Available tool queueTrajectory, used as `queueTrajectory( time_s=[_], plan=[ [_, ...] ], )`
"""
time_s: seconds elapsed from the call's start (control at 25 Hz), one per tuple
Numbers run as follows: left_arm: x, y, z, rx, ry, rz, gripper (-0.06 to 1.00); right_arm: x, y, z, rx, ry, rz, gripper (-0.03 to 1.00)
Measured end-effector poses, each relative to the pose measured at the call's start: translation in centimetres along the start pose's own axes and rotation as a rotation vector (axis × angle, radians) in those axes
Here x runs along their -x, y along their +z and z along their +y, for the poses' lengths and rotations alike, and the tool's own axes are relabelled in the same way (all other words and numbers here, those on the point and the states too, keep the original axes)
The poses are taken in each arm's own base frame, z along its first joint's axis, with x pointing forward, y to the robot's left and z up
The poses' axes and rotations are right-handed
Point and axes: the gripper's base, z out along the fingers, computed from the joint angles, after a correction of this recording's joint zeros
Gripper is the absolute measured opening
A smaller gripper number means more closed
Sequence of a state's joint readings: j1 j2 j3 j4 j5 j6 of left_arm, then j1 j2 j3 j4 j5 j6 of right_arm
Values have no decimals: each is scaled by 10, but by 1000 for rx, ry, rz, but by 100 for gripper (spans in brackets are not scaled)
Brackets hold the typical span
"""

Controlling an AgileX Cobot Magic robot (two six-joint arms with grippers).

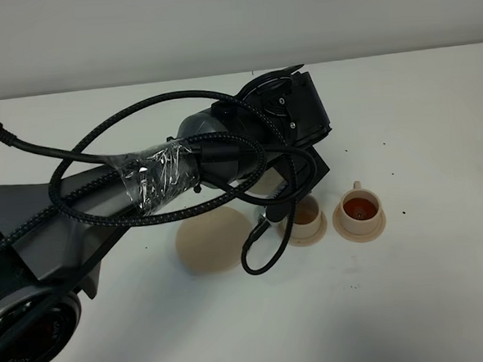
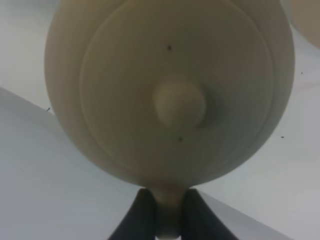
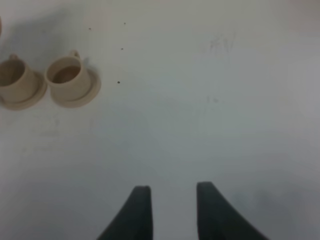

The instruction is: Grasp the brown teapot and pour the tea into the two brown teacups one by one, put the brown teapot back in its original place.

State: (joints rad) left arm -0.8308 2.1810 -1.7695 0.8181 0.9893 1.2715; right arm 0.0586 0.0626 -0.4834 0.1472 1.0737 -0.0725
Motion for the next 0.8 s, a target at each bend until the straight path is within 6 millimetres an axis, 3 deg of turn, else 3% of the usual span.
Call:
queueTrajectory(
  time_s=[0.8],
  plan=[
    [5, 1, 4, 33, 72, 32, 13, 0, 0, 0, 0, 0, 0, 24]
  ],
)
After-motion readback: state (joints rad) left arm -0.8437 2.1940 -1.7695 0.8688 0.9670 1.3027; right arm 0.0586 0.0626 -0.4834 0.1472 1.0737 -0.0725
